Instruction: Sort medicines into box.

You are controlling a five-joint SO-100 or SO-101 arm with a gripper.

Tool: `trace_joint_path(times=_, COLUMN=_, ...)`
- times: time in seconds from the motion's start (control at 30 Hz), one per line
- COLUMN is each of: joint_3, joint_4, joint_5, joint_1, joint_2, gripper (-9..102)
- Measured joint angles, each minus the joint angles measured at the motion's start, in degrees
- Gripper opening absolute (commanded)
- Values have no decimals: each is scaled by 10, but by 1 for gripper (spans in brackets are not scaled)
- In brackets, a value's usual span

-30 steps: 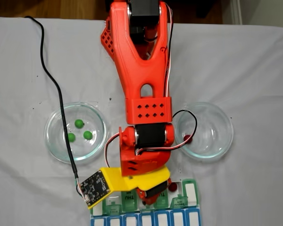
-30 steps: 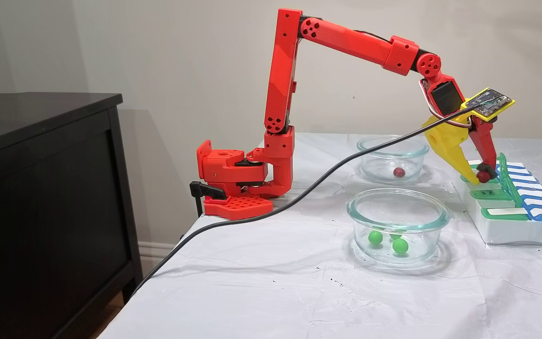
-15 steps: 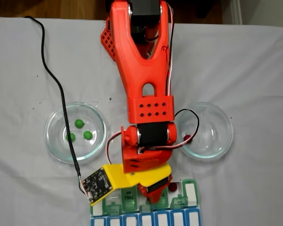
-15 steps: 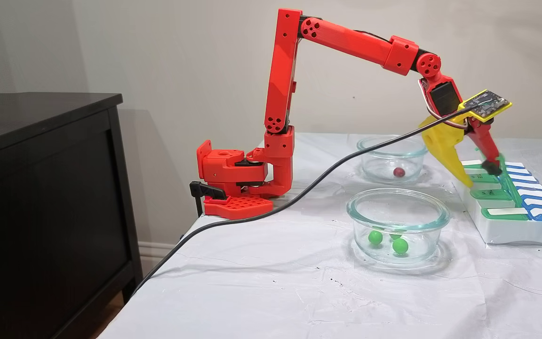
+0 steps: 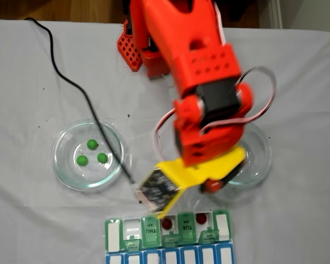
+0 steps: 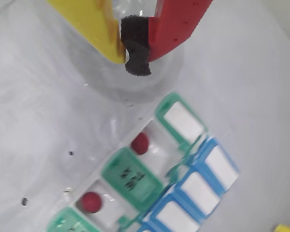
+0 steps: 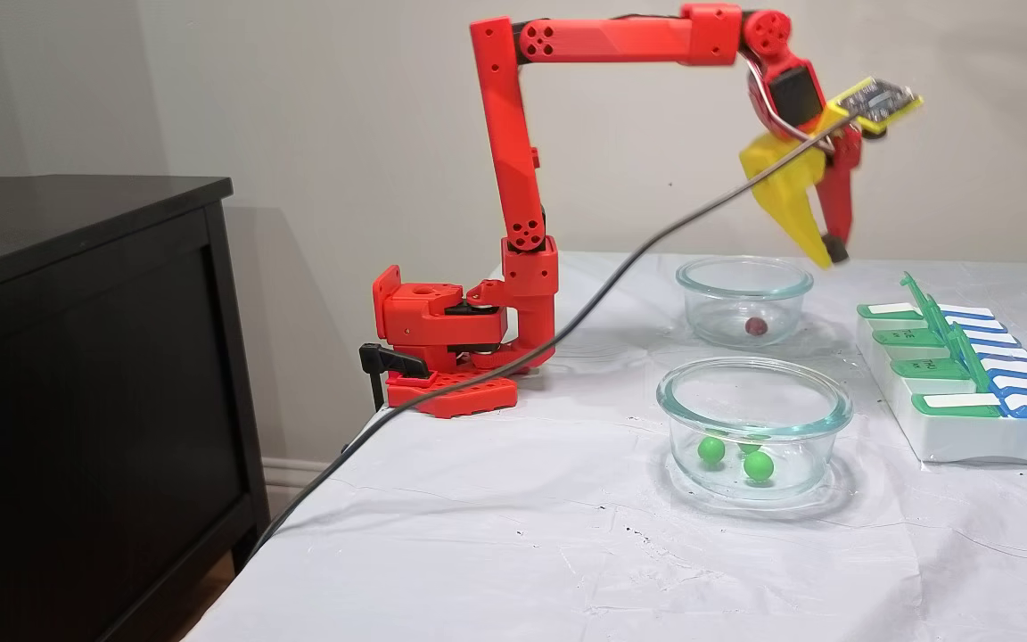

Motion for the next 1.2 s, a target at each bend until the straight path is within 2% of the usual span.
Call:
trace_joint_path(times=0.13, joint_3=87, joint_4=-38, joint_5=-21, joint_1=-62, joint_2=64, gripper=0)
trace_joint_path(times=0.27, joint_3=107, joint_4=-22, joint_5=-34, joint_1=-113, joint_2=85, gripper=0)
trace_joint_path(times=0.43, joint_3=126, joint_4=-24, joint_5=-35, joint_1=-125, joint_2=89, gripper=0)
trace_joint_path(times=0.7, joint_3=125, joint_4=6, joint_5=150, joint_1=-92, joint_2=18, gripper=0)
trace_joint_path(times=0.97, joint_3=205, joint_4=-76, joint_5=228, joint_1=-90, joint_2=8, gripper=1)
trace_joint_path(times=1.03, joint_3=207, joint_4=-85, joint_5=239, joint_1=-90, joint_2=8, gripper=2)
trace_joint_path(times=1.1, joint_3=207, joint_4=-92, joint_5=252, joint_1=-91, joint_2=1, gripper=15)
trace_joint_path(times=1.2, joint_3=207, joint_4=-100, joint_5=263, joint_1=-91, joint_2=-27, gripper=22)
